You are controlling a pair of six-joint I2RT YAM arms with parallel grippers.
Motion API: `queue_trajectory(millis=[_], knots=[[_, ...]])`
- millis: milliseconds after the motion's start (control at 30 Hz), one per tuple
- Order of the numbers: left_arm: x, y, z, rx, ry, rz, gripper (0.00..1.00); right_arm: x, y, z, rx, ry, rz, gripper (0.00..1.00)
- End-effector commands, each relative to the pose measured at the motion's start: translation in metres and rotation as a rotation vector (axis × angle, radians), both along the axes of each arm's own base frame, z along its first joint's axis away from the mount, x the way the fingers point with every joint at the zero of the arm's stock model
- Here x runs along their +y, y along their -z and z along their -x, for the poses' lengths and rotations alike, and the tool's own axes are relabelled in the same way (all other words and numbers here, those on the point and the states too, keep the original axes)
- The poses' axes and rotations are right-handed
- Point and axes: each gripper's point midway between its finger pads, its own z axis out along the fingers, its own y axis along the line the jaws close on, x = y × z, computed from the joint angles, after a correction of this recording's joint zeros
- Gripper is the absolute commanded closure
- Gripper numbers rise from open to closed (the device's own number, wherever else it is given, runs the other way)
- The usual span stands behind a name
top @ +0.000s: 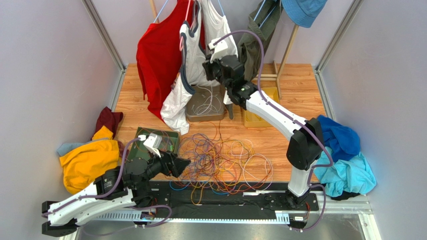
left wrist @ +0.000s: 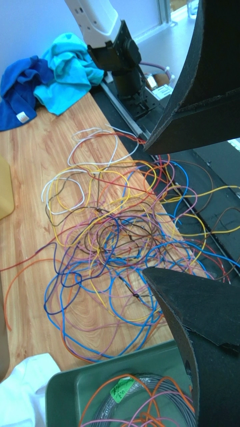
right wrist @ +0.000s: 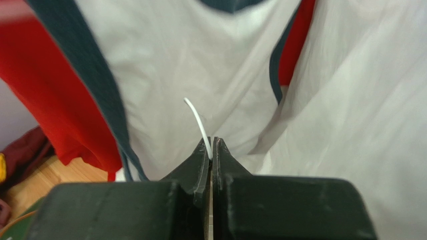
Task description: Untangle the cables
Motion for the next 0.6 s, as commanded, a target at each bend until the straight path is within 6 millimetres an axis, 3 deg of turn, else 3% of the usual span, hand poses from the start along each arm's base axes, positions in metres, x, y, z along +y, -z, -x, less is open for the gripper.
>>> queue_trajectory(millis=[0,133,267,433,467,533,567], knots=[[-0.010,0.000,0.000,0.011,0.017,0.003,0.08,0.003,0.026,-0.008,-0.005,0.023,-0.077,1.00],[-0.016,0.003,0.000,0.023,0.033,-0.008,0.08,0.011,0.107,-0.009,0.126,0.019,-0.019,1.00],[-0.019,0.003,0.001,0.027,0.037,0.003,0.09,0.017,0.153,-0.005,0.209,0.007,0.022,1.00],[-0.019,0.008,0.000,0.035,0.033,0.001,0.09,0.023,0.185,0.009,0.257,0.001,0.077,1.00],[-0.020,0.008,0.001,0.035,0.037,0.003,0.09,0.022,0.187,0.011,0.264,0.007,0.092,0.77],[-0.020,0.008,0.000,0.036,0.033,0.004,0.09,0.017,0.180,0.013,0.250,0.041,0.100,0.56],[-0.020,0.008,0.000,0.036,0.034,0.002,0.09,0.015,0.175,0.014,0.240,0.051,0.097,0.40]])
